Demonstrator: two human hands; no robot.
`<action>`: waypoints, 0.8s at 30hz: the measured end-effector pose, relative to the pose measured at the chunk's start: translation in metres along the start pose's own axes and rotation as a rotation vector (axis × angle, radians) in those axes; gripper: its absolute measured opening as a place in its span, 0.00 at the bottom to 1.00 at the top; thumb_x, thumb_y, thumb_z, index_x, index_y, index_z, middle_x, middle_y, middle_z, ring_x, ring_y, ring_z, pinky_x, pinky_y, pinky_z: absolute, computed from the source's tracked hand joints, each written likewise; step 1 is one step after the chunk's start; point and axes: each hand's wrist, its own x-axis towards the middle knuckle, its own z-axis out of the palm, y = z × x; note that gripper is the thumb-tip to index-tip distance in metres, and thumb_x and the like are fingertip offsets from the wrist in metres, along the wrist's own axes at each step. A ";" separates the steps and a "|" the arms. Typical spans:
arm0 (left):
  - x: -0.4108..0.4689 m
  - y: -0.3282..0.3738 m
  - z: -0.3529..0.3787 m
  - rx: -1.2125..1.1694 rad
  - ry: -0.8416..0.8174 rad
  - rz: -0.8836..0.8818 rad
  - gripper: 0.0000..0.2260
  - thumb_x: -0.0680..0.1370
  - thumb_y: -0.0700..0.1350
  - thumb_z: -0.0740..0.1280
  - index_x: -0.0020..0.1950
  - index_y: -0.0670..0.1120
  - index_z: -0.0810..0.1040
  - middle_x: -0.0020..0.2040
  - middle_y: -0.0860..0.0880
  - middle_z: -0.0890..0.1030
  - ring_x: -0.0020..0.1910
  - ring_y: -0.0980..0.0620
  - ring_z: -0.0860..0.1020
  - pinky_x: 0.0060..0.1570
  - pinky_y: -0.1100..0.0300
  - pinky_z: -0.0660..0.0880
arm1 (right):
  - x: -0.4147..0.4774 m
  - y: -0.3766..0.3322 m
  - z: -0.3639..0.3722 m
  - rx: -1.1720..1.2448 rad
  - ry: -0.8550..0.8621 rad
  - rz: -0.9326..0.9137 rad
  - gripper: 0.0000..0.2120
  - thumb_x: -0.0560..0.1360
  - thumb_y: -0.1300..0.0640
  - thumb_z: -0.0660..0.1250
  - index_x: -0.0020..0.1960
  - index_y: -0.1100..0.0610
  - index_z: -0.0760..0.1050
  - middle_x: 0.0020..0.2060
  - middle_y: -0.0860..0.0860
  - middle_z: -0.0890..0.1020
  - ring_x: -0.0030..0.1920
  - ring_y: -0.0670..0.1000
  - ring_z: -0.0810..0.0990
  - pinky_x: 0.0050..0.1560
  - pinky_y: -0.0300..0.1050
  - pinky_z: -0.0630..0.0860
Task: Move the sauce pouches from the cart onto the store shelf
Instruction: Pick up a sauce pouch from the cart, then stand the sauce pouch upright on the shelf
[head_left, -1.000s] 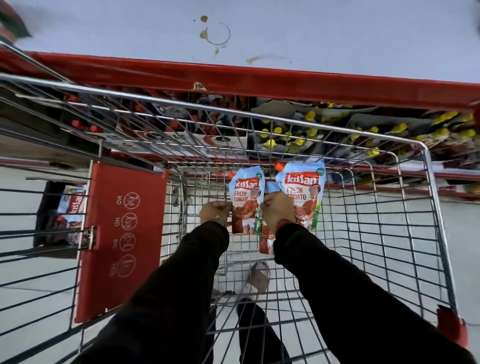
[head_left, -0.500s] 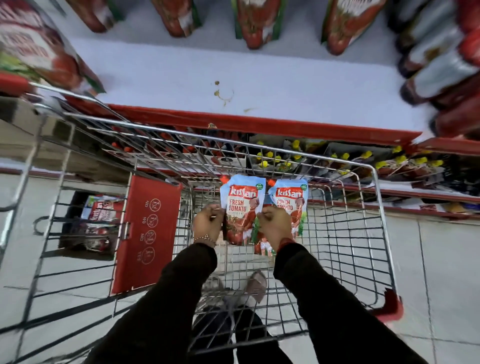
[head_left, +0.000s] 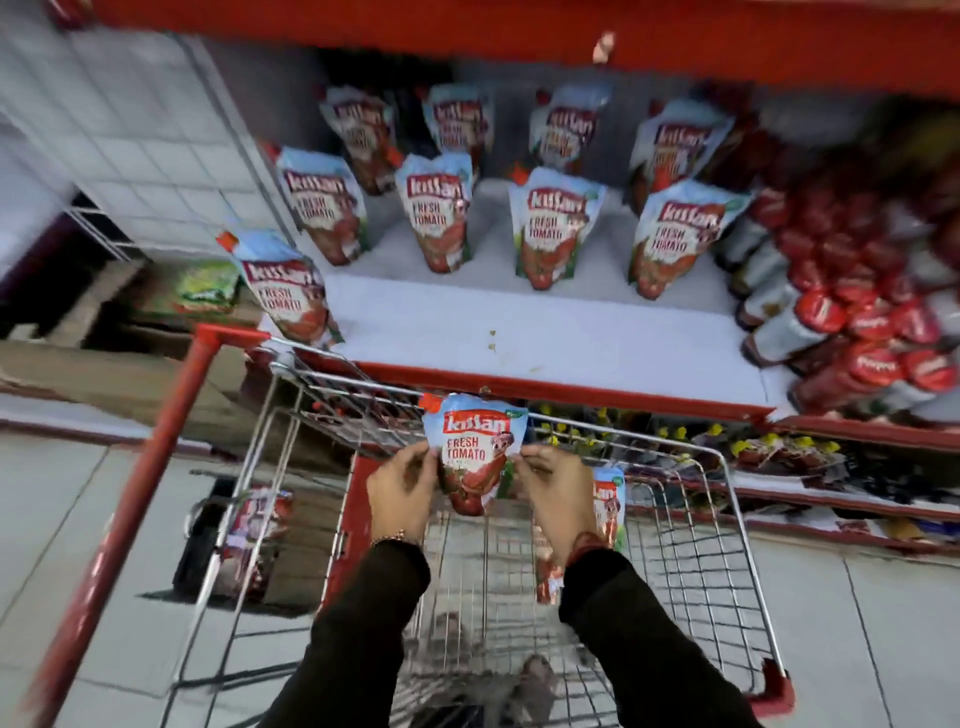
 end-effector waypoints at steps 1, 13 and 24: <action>0.008 0.009 -0.009 -0.015 0.017 0.018 0.05 0.77 0.44 0.68 0.48 0.46 0.83 0.41 0.49 0.85 0.38 0.64 0.80 0.40 0.73 0.72 | 0.002 -0.015 0.001 0.011 0.010 -0.028 0.09 0.76 0.56 0.71 0.55 0.55 0.83 0.54 0.49 0.86 0.52 0.45 0.83 0.60 0.47 0.80; 0.129 0.084 -0.065 -0.085 0.119 0.166 0.08 0.78 0.42 0.66 0.50 0.40 0.83 0.45 0.45 0.86 0.43 0.54 0.82 0.38 0.84 0.70 | 0.075 -0.147 0.038 0.257 0.117 -0.188 0.03 0.75 0.61 0.72 0.48 0.60 0.82 0.44 0.54 0.86 0.46 0.51 0.86 0.47 0.53 0.85; 0.162 0.076 -0.054 0.013 0.068 0.139 0.06 0.76 0.40 0.67 0.48 0.40 0.83 0.45 0.40 0.87 0.45 0.44 0.84 0.50 0.57 0.78 | 0.106 -0.142 0.057 0.219 0.123 -0.079 0.03 0.75 0.63 0.71 0.48 0.61 0.80 0.45 0.56 0.83 0.47 0.58 0.84 0.43 0.52 0.85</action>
